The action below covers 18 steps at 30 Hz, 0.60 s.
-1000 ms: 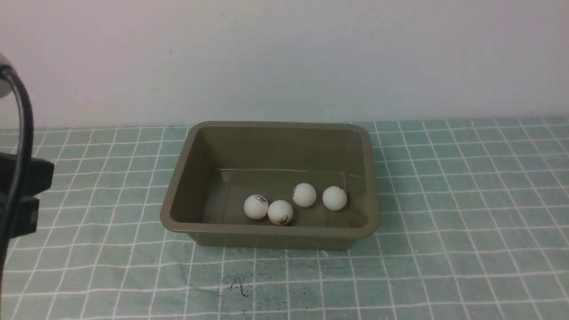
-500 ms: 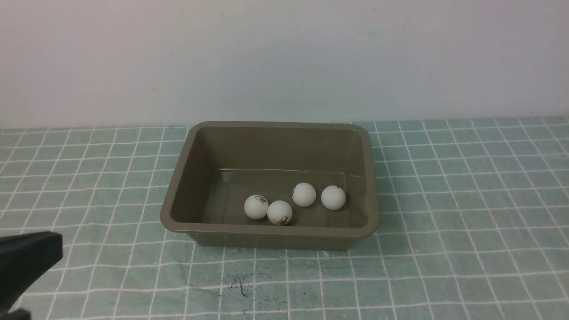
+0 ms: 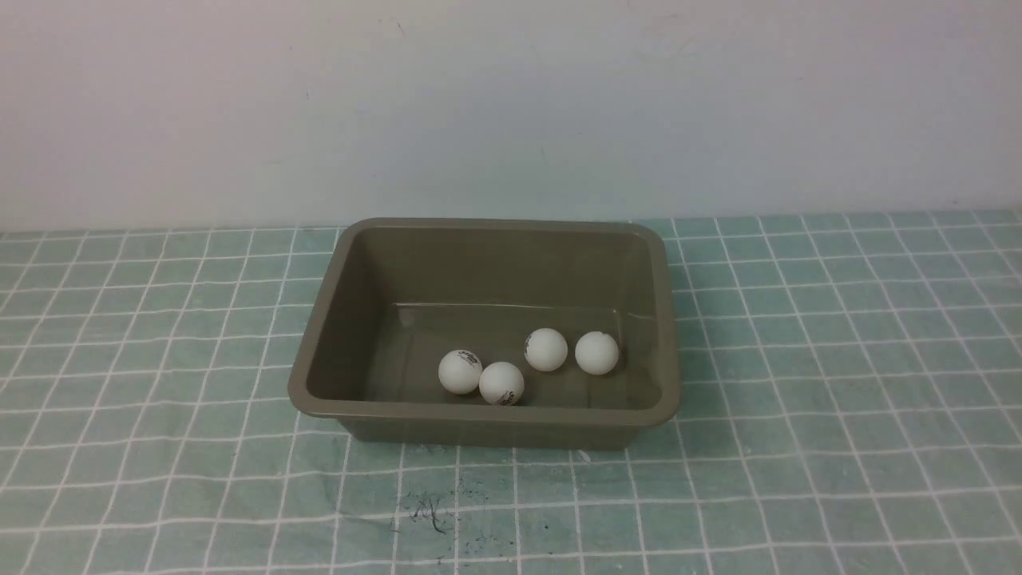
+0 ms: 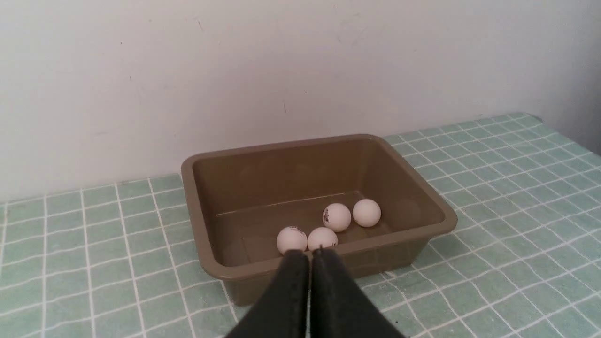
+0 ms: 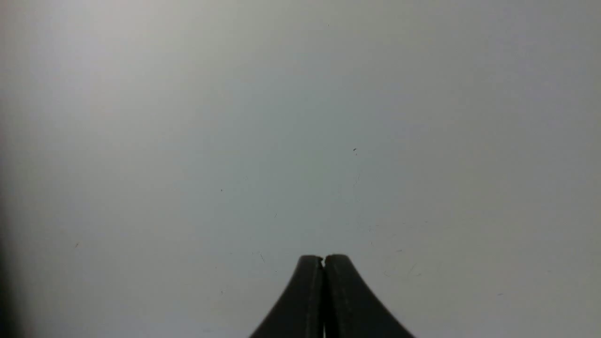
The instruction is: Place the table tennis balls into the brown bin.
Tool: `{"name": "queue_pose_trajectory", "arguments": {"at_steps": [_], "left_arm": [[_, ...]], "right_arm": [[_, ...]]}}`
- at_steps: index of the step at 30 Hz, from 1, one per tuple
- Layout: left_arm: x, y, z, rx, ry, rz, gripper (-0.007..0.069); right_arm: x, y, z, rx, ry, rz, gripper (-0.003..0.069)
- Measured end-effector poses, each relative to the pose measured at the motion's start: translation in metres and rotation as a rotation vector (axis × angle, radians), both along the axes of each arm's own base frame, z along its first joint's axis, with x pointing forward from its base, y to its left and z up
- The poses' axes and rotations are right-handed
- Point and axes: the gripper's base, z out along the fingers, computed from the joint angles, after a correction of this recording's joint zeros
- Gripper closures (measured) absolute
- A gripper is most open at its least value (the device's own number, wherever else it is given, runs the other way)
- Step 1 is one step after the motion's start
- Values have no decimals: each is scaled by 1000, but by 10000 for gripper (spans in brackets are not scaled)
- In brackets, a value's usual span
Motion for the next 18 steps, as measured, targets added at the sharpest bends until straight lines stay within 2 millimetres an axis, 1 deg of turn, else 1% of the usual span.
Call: {"name": "queue_pose_trajectory", "arguments": {"at_steps": [9,11,12,15,16,17,18], "left_arm": [[0,1,-1,21,-6,3,629],[5,1,-6,34,-18,20,629],[8,2,-9,39,-23,30,629],[22,5,-28,63,-50,96,629],[25,6,-36,76,-50,116,629],[31,8,-50,87,-68,162,629],[34,8,-57,94,-64,182,629]], "right_arm": [[0,0,0,0,0,0,673],[0,0,0,0,0,0,673],[0,0,0,0,0,0,673],[0,0,0,0,1,0,673],[0,0,0,0,1,0,673],[0,0,0,0,1,0,673],[0,0,0,0,1,0,673]]}}
